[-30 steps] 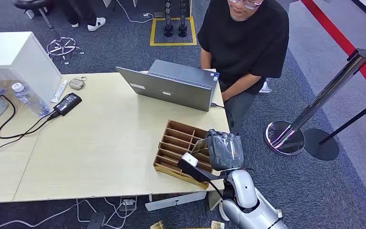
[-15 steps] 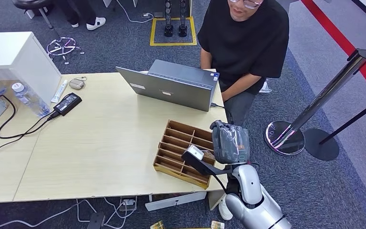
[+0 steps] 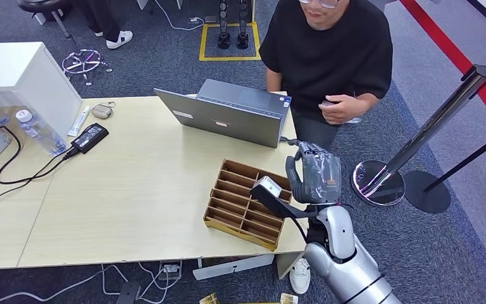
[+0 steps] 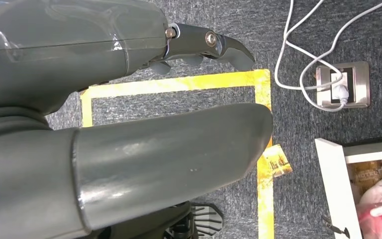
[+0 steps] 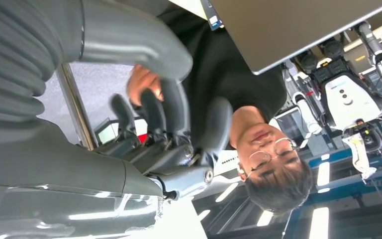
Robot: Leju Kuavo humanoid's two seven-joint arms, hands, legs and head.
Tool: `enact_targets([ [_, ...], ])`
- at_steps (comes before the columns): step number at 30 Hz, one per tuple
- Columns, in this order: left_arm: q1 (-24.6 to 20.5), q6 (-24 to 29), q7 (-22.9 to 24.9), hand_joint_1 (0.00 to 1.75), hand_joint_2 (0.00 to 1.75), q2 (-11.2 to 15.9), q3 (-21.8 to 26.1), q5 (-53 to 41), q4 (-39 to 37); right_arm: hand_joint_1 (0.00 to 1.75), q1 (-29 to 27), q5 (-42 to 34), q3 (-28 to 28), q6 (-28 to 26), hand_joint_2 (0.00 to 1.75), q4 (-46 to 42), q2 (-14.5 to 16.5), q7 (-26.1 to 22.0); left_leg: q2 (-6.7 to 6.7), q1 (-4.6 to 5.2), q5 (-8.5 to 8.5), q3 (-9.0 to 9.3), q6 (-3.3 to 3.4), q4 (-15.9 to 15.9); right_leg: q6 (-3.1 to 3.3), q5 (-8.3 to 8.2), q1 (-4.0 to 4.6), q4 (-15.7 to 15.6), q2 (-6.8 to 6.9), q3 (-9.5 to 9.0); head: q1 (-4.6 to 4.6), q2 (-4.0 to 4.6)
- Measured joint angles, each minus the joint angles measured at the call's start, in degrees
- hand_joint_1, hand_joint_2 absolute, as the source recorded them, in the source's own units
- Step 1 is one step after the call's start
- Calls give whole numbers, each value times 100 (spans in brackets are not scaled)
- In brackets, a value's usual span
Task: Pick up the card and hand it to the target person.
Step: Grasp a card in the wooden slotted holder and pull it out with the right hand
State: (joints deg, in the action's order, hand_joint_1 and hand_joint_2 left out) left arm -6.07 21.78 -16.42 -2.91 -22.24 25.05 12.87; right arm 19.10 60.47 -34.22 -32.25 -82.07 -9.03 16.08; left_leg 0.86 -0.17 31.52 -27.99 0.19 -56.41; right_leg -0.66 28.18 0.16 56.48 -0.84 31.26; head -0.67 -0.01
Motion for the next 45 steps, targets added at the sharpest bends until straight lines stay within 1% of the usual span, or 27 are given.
enact_targets([
  [7,2,10,-11,0,0,0,-34,76,0,0,-6,-90,2,-36,175,2,-7,-52,0,0,0,0,0,0,0,0,0,0,0,0,-1,0],
  [13,11,54,-43,0,0,5,-34,176,-1,1,-178,41,-2,18,175,-76,-3,59,1,0,0,-1,0,0,0,0,0,0,1,0,-1,-1],
  [15,14,71,-49,0,0,11,-34,212,-1,9,-275,110,-4,91,175,-135,11,113,2,0,0,-2,0,0,0,0,0,0,1,0,1,0],
  [18,23,86,-62,0,0,17,-34,254,-1,27,-445,198,-8,272,175,-230,27,204,2,0,0,-3,0,1,0,0,0,0,5,0,0,-1],
  [22,50,104,-87,0,0,25,-34,320,-2,38,-676,266,-26,557,175,-379,26,366,2,0,0,-4,0,1,0,1,0,0,8,0,0,1],
  [24,59,116,-101,0,0,31,-34,349,-2,53,-765,272,-44,749,175,-471,23,469,2,0,0,-4,0,1,0,1,0,0,8,0,-1,1],
  [26,69,129,-104,0,0,36,-34,377,-2,72,-838,272,-88,972,175,-580,18,577,2,0,0,-3,0,1,0,0,0,0,7,0,-1,-1],
  [29,77,148,-104,0,0,41,-34,409,-2,83,-912,271,-196,1275,175,-744,10,702,2,0,0,-3,0,1,0,0,0,0,7,0,0,-1],
  [40,79,184,-98,0,0,46,-34,494,-2,82,-955,260,-548,1920,175,-975,-28,1026,2,0,0,-3,0,1,0,0,0,0,8,0,-1,-1],
  [45,80,195,-98,0,0,48,-34,516,-2,80,-941,251,-599,2037,175,-975,-39,1077,2,0,0,-4,0,1,0,0,0,0,8,0,-1,-2],
])
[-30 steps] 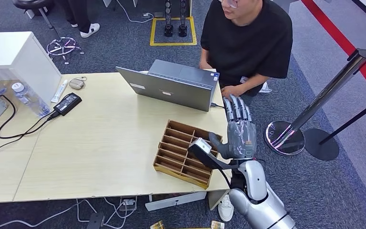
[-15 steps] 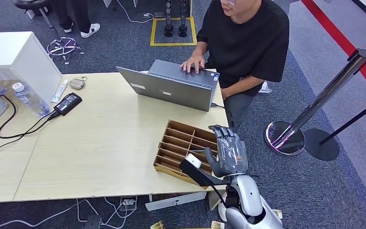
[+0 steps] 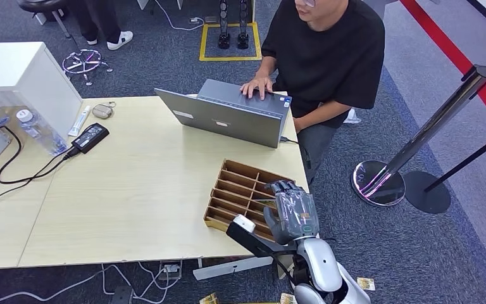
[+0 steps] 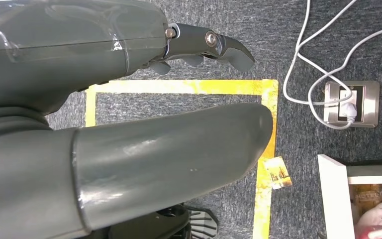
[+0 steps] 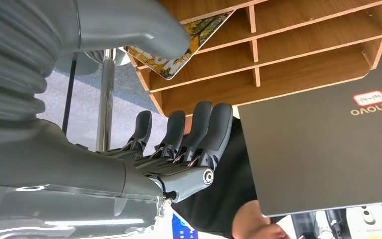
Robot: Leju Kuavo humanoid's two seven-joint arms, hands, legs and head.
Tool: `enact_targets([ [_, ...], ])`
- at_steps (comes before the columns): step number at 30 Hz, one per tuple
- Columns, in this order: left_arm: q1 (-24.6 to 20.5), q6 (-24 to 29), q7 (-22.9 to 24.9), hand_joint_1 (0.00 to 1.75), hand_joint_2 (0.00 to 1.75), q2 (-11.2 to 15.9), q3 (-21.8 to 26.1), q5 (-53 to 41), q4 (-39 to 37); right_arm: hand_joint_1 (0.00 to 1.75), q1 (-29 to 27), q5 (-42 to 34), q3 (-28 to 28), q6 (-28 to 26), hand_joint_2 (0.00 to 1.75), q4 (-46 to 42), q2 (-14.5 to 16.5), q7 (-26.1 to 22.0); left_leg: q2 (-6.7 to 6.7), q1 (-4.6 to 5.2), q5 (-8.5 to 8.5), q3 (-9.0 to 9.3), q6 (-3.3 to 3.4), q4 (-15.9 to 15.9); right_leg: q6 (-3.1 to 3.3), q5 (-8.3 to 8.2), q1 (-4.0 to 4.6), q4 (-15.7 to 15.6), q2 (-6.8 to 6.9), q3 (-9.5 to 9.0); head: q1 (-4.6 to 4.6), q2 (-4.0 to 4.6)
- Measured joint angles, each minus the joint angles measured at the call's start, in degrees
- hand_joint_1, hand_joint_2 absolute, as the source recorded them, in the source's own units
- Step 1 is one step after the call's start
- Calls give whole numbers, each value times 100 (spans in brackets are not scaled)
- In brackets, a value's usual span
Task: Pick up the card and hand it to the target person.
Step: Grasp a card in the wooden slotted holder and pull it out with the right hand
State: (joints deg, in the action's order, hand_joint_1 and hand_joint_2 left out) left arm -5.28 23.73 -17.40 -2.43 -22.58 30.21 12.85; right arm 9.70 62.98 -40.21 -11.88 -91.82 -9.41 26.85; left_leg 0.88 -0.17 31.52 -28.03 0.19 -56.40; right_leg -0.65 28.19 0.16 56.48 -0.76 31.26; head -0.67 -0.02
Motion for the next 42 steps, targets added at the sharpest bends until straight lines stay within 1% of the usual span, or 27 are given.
enact_targets([
  [9,0,13,-2,0,0,-1,0,28,0,82,36,-38,-78,96,175,40,-11,69,0,0,0,0,0,0,0,0,0,0,0,0,1,2],
  [16,0,26,7,0,0,1,0,81,0,86,46,-39,-79,55,175,124,-11,135,0,0,0,0,0,0,0,0,0,0,0,0,0,1],
  [26,0,75,59,0,0,-1,0,137,0,91,51,5,-77,-36,175,195,-34,366,0,0,0,0,0,0,0,0,0,0,0,0,0,2],
  [35,0,104,62,0,0,-1,0,188,0,86,51,13,-73,-71,175,212,-78,464,0,0,0,1,0,0,0,0,0,0,0,0,1,1],
  [38,0,110,62,0,0,-1,0,188,0,88,51,13,-73,-71,175,212,-91,468,0,0,0,1,0,0,0,0,0,0,0,0,0,2],
  [42,0,115,62,0,0,-2,0,190,0,94,51,13,-73,-67,175,212,-99,469,0,0,0,1,0,0,0,0,0,0,0,0,2,2],
])
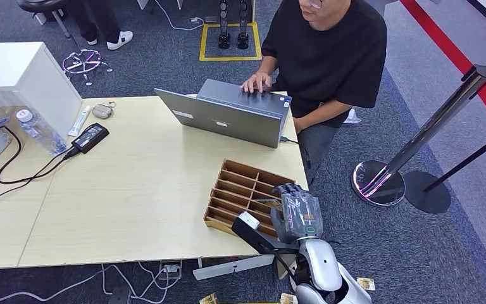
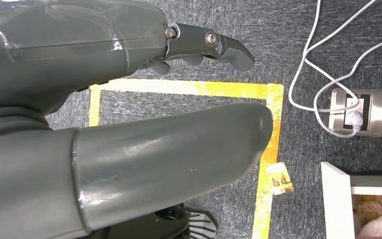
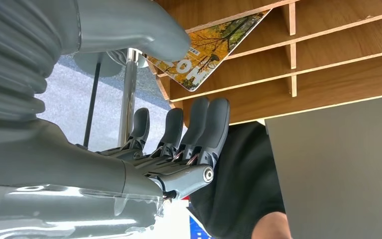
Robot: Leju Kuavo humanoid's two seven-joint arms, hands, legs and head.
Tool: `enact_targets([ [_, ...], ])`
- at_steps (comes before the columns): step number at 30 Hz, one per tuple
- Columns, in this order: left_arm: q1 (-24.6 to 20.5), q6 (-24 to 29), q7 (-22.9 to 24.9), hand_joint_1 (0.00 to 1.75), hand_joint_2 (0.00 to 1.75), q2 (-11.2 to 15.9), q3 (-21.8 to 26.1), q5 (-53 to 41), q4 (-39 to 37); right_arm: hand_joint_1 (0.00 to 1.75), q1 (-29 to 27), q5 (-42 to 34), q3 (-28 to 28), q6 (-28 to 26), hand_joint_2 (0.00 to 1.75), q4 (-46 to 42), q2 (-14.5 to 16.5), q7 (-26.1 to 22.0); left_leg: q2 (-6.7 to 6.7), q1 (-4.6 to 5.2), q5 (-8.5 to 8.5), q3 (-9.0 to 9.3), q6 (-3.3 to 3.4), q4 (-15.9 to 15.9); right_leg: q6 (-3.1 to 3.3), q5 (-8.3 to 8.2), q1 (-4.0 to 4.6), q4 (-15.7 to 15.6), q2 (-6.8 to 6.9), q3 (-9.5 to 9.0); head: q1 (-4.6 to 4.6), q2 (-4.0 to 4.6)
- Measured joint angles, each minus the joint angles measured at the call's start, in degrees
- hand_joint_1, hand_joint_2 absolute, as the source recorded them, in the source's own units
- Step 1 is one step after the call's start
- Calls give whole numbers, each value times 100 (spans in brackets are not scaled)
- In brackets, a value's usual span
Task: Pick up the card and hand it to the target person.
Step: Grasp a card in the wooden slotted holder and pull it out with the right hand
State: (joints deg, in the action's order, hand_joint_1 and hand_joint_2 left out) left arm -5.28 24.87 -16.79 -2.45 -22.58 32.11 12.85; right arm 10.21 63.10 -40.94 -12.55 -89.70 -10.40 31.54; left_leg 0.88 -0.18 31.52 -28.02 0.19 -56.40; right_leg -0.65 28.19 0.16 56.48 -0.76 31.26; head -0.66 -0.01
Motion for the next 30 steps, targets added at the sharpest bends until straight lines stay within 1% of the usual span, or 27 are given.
enact_targets([
  [3,0,0,0,0,0,0,-1,1,0,94,1,-1,0,15,175,5,-8,0,0,0,0,-1,0,0,0,0,0,0,0,0,-2,0],
  [10,0,0,1,0,0,0,-2,5,0,104,14,-9,0,76,175,79,-11,-4,0,0,0,-1,0,0,0,0,0,0,0,0,0,1],
  [17,0,0,2,0,0,1,-2,7,0,107,28,-14,0,116,175,147,-11,-4,0,0,0,-1,0,0,0,0,0,0,0,0,-2,0],
  [20,-1,0,4,0,0,0,-3,7,0,114,47,-19,0,131,175,180,-11,-4,0,0,0,-2,0,0,0,0,0,0,0,0,-2,1],
  [24,0,0,10,0,0,0,-4,9,0,134,57,-35,0,159,175,226,-9,-6,0,0,0,-2,0,0,0,0,0,0,1,0,0,0],
  [30,0,0,9,0,0,0,-4,13,0,145,66,-90,-1,134,175,251,-5,-42,0,0,0,-1,0,0,0,0,0,0,0,0,0,0],
])
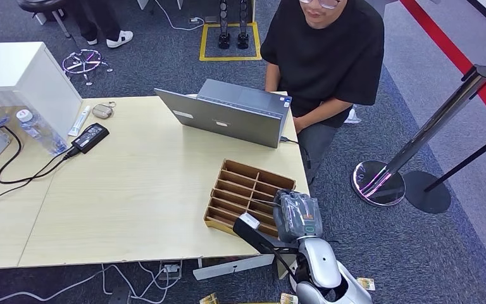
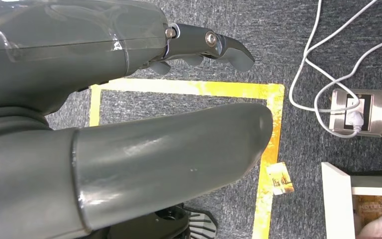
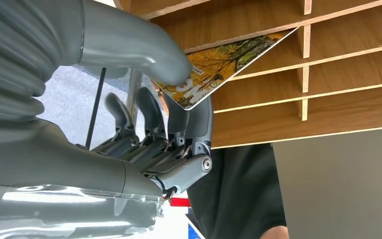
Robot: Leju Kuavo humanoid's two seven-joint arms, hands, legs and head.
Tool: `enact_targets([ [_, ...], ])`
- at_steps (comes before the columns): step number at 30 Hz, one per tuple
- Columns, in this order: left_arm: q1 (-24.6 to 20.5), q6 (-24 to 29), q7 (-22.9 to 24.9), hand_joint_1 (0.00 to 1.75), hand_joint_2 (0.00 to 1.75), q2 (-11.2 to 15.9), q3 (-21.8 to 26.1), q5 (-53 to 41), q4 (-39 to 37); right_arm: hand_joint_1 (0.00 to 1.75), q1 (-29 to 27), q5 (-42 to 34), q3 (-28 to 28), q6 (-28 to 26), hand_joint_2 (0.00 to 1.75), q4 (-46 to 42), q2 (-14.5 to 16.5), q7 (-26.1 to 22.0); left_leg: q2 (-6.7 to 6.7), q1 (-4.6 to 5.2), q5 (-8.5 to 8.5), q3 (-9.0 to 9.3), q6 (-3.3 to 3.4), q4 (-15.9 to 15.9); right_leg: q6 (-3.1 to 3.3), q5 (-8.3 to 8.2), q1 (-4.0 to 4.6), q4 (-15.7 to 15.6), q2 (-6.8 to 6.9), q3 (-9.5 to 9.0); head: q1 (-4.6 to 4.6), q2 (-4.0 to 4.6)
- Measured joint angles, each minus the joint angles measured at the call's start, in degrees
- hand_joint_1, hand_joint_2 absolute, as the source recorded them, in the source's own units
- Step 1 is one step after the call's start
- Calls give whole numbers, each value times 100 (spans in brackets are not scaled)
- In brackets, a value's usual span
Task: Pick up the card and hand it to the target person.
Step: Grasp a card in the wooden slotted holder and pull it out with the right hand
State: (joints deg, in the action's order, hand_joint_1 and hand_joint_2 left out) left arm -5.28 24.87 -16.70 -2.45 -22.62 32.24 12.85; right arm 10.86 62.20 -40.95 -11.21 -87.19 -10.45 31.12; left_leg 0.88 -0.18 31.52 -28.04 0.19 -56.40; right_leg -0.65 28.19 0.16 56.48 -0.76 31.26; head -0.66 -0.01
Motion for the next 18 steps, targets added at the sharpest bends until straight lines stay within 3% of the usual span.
enact_targets([
  [4,0,0,0,0,0,0,0,0,0,145,1,-13,0,-11,175,4,1,-6,0,0,0,0,0,0,0,0,0,0,0,0,1,1],
  [18,0,-1,-11,0,0,1,0,14,0,174,20,-79,6,-383,175,50,-1,-156,0,0,0,1,0,0,0,0,0,0,0,0,-1,0],
])
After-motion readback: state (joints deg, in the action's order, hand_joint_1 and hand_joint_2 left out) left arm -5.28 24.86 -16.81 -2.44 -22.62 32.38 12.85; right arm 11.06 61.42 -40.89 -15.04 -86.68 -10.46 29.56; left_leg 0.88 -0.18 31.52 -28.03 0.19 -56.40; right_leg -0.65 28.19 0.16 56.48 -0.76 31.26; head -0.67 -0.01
